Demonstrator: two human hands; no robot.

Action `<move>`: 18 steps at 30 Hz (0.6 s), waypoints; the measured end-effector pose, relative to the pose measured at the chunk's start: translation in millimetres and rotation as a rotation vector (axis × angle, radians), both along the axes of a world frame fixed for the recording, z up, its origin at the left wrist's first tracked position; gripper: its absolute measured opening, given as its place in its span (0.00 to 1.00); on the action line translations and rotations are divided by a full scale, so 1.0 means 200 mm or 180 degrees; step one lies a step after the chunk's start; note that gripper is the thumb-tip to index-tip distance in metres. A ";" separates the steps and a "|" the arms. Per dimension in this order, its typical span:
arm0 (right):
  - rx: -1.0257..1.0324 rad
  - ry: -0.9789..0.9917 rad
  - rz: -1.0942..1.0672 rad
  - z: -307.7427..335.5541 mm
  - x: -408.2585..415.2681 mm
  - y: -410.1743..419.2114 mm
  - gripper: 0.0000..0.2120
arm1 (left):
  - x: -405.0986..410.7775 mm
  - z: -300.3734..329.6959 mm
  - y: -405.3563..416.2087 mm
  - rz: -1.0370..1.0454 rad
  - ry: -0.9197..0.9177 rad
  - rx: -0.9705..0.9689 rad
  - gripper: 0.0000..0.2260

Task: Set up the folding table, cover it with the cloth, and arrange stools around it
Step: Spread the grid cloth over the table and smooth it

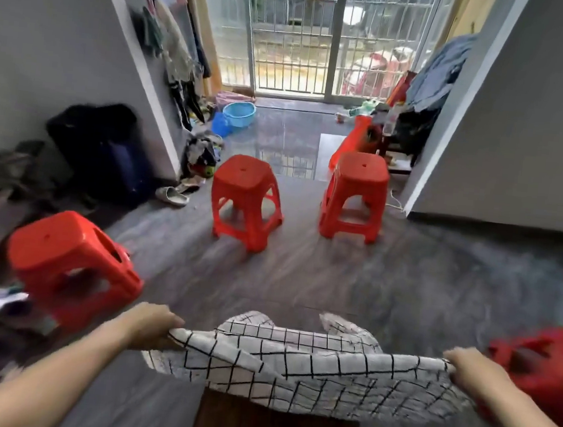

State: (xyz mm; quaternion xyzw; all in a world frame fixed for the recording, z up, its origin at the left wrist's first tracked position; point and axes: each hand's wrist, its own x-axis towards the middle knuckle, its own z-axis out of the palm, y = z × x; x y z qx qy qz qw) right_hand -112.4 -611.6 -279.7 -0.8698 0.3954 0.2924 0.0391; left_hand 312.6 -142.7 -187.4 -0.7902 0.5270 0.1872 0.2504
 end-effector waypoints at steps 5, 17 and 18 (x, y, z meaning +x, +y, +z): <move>0.0445 0.0394 0.0286 0.31 0.08 0.12 0.15 | 0.03 0.04 -0.01 -0.0207 0.0218 0.0032 0.15; 0.0196 -0.0904 -0.0278 0.55 0.04 0.17 0.06 | 0.10 0.16 -0.06 0.0488 -0.0703 -0.0501 0.10; 0.0164 -0.1013 -0.0384 0.53 0.01 0.18 0.07 | 0.07 0.16 -0.02 0.0686 -0.0550 -0.0503 0.11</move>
